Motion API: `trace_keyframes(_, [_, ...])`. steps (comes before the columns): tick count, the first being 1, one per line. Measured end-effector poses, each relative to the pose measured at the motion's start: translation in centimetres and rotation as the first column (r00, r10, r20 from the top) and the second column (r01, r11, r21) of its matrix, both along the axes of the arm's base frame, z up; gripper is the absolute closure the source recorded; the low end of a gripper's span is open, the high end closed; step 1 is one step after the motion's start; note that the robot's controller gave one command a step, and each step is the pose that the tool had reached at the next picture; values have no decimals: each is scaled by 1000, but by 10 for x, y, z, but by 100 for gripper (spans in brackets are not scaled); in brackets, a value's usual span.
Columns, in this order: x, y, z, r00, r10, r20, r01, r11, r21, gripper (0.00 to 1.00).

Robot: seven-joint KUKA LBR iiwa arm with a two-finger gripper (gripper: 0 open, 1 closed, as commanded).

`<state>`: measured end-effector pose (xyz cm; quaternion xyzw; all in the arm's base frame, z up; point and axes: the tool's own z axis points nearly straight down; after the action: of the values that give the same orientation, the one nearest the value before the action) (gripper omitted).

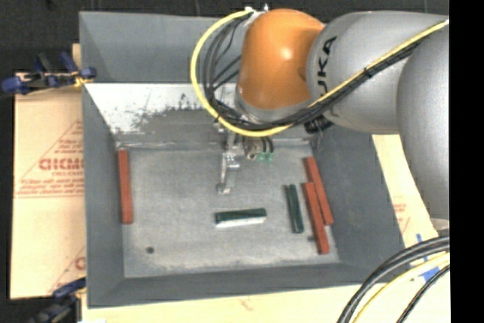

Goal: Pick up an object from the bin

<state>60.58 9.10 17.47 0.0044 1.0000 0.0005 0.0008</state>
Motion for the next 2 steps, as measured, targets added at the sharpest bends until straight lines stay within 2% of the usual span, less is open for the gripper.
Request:
trace_keyframes(1, [-8, -14, -28, 998, 63, 8, -63, 998, -2, 0])
trace_keyframes(2, [-23, -25, -55, 952, 305, 0, -305, 952, -2, 0])
